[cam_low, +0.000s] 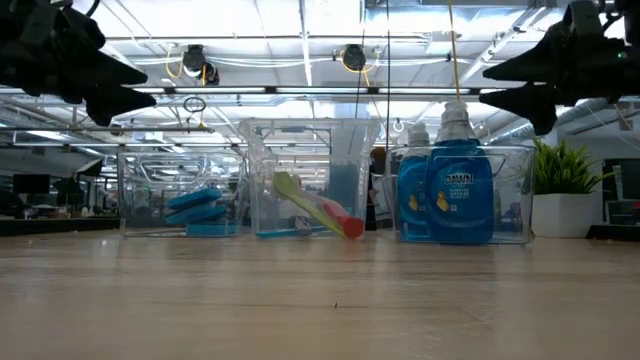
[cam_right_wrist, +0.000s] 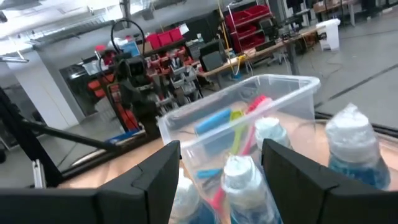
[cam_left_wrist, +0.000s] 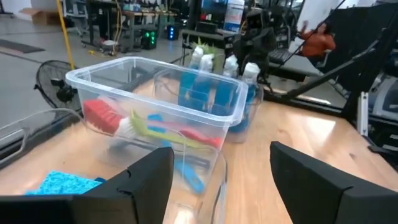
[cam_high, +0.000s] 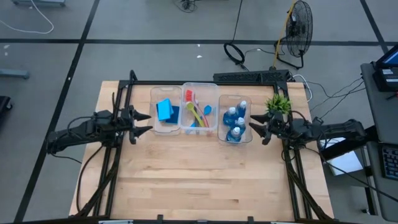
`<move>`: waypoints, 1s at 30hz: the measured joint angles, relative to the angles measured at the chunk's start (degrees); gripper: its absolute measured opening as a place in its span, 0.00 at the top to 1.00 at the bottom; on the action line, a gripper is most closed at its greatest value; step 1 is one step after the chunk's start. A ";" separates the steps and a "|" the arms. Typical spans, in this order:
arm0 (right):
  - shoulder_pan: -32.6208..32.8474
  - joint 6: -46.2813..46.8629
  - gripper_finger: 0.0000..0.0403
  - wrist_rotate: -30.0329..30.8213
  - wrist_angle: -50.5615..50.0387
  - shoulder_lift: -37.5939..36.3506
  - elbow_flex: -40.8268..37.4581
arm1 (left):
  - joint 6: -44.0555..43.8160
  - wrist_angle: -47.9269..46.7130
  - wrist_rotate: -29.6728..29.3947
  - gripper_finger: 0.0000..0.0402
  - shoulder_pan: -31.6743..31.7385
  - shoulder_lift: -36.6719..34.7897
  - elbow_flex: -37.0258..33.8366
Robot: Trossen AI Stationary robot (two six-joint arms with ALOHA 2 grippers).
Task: Pick & Place Kitchen Sink Supplies
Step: Return to Home Position
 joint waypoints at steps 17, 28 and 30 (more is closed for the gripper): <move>0.01 1.61 0.47 -7.42 -2.02 -2.40 -3.38 | -2.56 2.51 0.87 0.38 0.00 0.00 -4.74; -0.01 -0.16 0.47 -4.53 -2.79 -2.40 -3.38 | -2.74 2.30 0.84 0.33 0.00 0.00 -4.74; 0.01 -0.16 0.47 -4.68 -2.74 -2.40 -3.38 | -2.99 2.28 0.84 0.33 0.00 0.00 -4.74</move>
